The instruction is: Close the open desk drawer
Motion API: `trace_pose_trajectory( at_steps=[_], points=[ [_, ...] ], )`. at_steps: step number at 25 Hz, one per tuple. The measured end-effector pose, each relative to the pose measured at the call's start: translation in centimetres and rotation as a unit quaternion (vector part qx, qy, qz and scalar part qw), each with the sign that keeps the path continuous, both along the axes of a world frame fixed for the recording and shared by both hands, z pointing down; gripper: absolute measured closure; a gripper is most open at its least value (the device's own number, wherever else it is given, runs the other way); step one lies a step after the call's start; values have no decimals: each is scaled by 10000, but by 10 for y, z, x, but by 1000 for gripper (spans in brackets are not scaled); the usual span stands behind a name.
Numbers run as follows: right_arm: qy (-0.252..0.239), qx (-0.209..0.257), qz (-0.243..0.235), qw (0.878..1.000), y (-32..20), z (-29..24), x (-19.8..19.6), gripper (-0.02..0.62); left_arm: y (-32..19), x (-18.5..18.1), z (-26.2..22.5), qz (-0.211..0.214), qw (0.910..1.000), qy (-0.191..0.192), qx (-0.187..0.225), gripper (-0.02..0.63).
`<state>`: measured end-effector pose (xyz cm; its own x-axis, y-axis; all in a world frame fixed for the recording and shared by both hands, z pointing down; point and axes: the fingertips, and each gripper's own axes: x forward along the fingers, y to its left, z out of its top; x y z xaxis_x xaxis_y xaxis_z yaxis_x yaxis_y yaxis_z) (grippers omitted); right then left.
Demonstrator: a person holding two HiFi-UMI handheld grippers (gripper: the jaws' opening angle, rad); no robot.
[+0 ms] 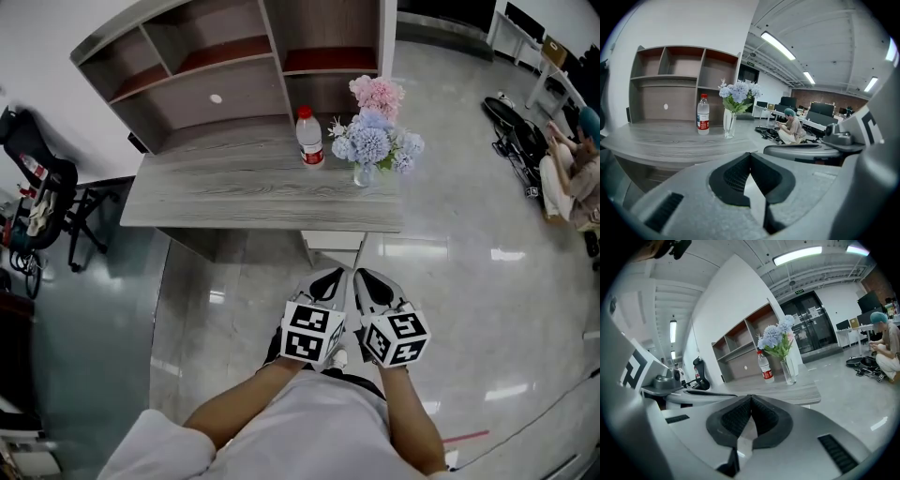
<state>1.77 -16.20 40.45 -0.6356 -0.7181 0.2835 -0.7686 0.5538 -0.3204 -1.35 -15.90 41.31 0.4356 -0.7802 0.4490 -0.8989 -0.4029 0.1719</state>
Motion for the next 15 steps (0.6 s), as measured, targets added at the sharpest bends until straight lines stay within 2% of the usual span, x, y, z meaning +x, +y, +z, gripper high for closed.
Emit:
trace_pose_trajectory(
  at_steps=[15],
  points=[
    [11,48,-26,10000,7,-4,7,594,6,10,-4,-14,10000,-13,23,603]
  ],
)
